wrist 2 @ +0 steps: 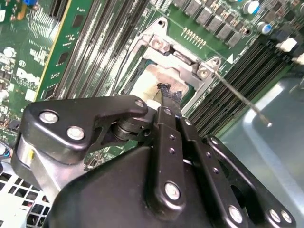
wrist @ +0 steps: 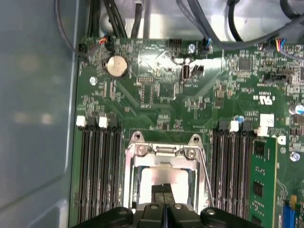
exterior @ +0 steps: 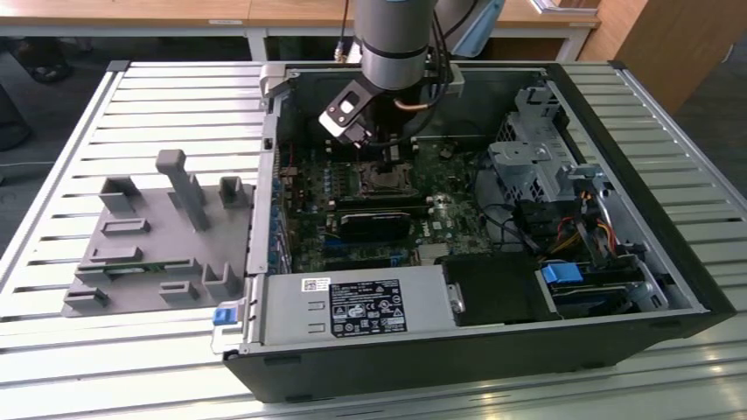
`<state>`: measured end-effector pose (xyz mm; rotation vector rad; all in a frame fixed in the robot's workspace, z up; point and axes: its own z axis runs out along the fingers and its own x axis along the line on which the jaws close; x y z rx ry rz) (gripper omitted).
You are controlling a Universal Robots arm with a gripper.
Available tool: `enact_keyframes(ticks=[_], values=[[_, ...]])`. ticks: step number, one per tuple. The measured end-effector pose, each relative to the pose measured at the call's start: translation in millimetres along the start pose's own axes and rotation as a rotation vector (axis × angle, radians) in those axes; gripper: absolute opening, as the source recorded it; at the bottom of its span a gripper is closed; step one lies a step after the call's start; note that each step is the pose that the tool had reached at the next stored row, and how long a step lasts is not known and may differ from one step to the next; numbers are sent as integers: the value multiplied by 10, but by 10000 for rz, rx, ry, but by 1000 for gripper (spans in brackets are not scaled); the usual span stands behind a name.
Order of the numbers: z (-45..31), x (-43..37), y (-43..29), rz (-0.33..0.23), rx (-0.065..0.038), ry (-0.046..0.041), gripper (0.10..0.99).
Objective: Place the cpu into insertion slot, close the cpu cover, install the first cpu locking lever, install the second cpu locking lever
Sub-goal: 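Close the cpu cover, then install the first cpu locking lever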
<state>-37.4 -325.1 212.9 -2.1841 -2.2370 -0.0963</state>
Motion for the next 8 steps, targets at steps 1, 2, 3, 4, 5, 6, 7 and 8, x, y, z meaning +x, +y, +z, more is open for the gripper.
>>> enact_keyframes(ticks=[1, 2, 3, 4, 5, 6, 7, 8], values=[[0, 0, 10, -1, 1, 0, 106], [1, 0, 17, -1, 2, 0, 106], [1, 0, 21, 0, 3, 0, 106], [1, 0, 25, -1, 3, 0, 106], [1, 0, 28, -1, 4, 0, 106], [1, 0, 28, 0, 4, 0, 106], [0, 0, 29, 0, 3, 1, 106], [-4, 0, 29, 0, 4, 0, 106]])
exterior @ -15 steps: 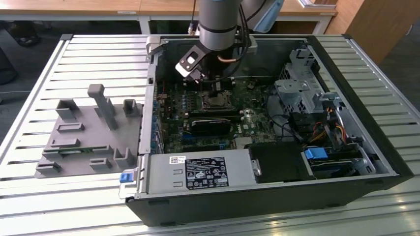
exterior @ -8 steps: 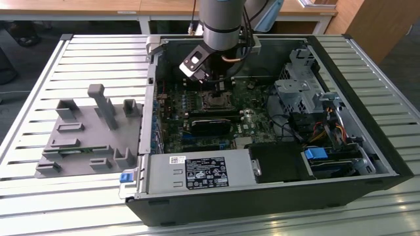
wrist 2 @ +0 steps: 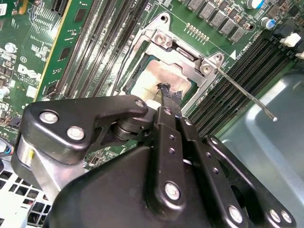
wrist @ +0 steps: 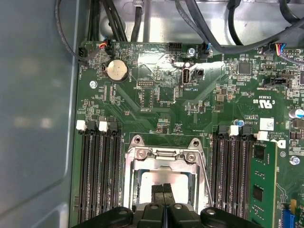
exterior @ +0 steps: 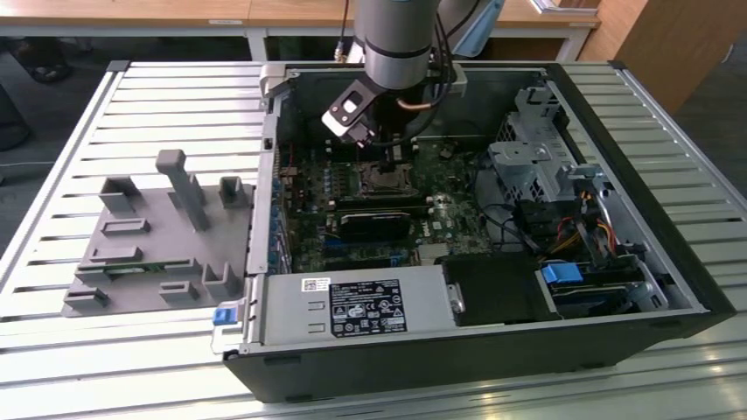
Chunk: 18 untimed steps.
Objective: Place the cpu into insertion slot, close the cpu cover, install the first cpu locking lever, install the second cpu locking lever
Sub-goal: 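Install the first cpu locking lever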
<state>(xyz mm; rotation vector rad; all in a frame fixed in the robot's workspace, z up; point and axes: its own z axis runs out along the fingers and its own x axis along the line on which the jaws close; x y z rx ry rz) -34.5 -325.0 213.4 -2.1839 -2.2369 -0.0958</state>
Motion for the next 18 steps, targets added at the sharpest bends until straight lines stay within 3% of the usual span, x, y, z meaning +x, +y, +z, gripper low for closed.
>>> enact_keyframes(ticks=[18], values=[[-30, 2, 1, 0, 0, 1, 106]])
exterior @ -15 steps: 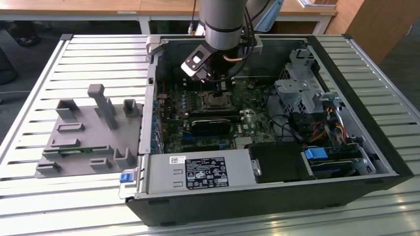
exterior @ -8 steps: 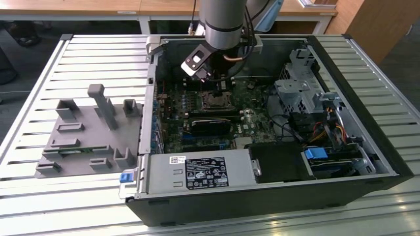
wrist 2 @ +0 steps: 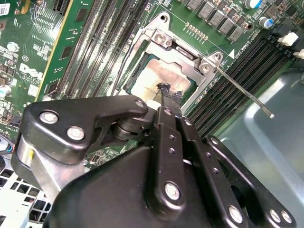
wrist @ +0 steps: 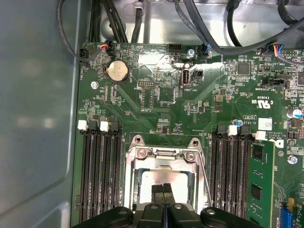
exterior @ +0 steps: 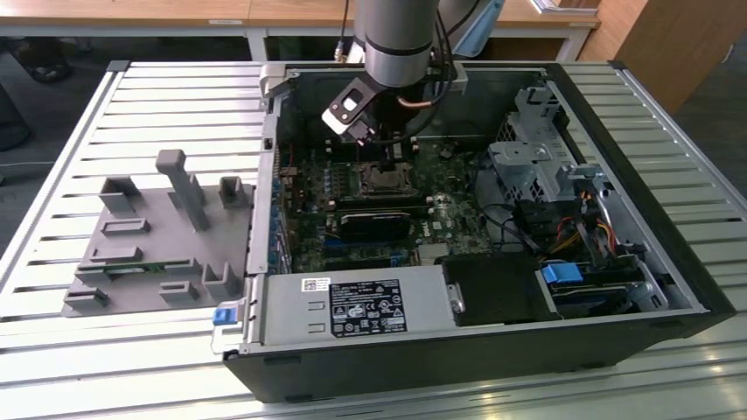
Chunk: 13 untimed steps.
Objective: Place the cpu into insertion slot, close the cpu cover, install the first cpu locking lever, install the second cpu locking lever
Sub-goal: 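Install the first cpu locking lever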
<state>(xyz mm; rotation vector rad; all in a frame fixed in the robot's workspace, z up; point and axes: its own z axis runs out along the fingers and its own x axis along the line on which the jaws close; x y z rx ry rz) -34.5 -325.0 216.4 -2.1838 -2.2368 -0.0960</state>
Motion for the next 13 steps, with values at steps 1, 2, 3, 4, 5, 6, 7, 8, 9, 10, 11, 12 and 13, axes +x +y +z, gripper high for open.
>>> enact_keyframes(ticks=[1, 2, 3, 4, 5, 6, 7, 8, 9, 10, 11, 12, 13], values=[[-2, 0, 0, 0, 0, -1, 106], [-4, 0, 0, 0, 1, -2, 106], [-6, 0, 0, 0, 1, -2, 106], [-8, 0, 0, 0, 0, -1, 106], [-10, 1, 0, 0, 1, -1, 106], [-12, 1, 0, 0, 0, 0, 106], [-24, 1, 1, 0, 0, -2, 106], [-36, 2, 1, 0, 0, -5, 106], [-37, 2, 1, 0, -1, -4, 106], [-38, 2, 1, 0, 0, -4, 106], [-44, 2, 2, 0, 0, -6, 106], [-45, 2, 2, 0, 0, -5, 106], [-65, 3, 2, -1, 0, -9, 106]])
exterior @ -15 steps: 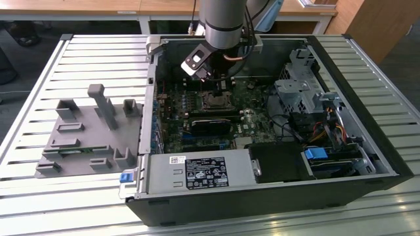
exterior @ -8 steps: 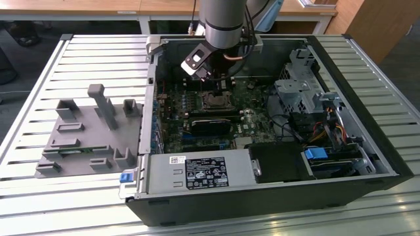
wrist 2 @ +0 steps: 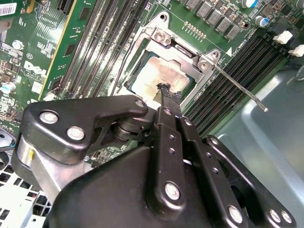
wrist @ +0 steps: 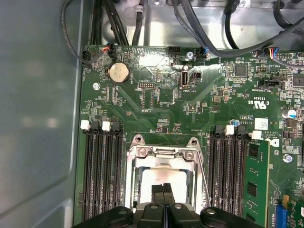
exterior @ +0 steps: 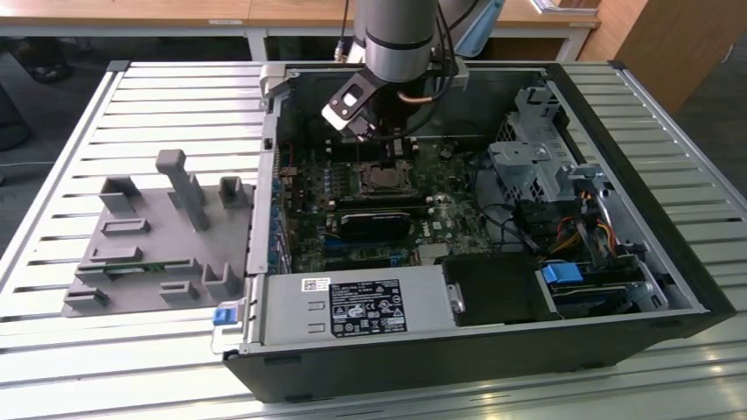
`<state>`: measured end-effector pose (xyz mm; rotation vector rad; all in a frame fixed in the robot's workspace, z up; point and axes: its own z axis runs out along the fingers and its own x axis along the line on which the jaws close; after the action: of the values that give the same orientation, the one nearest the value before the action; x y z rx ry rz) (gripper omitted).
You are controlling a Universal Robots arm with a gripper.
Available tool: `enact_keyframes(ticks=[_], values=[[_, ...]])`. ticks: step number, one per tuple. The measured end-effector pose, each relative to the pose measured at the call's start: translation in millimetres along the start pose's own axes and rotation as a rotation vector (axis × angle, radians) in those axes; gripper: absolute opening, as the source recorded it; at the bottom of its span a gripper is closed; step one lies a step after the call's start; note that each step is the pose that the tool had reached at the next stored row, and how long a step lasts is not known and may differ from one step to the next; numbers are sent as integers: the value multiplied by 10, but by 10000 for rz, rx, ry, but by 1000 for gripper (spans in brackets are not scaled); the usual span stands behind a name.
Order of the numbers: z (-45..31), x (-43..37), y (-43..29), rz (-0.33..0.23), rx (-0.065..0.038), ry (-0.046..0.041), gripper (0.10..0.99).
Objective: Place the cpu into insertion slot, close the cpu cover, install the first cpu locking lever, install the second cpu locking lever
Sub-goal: 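Install the first cpu locking lever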
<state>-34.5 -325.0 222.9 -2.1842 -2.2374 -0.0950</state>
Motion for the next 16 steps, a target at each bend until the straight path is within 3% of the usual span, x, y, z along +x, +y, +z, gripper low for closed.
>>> enact_keyframes(ticks=[16], values=[[-67, 3, 2, 0, 1, -9, 106]])
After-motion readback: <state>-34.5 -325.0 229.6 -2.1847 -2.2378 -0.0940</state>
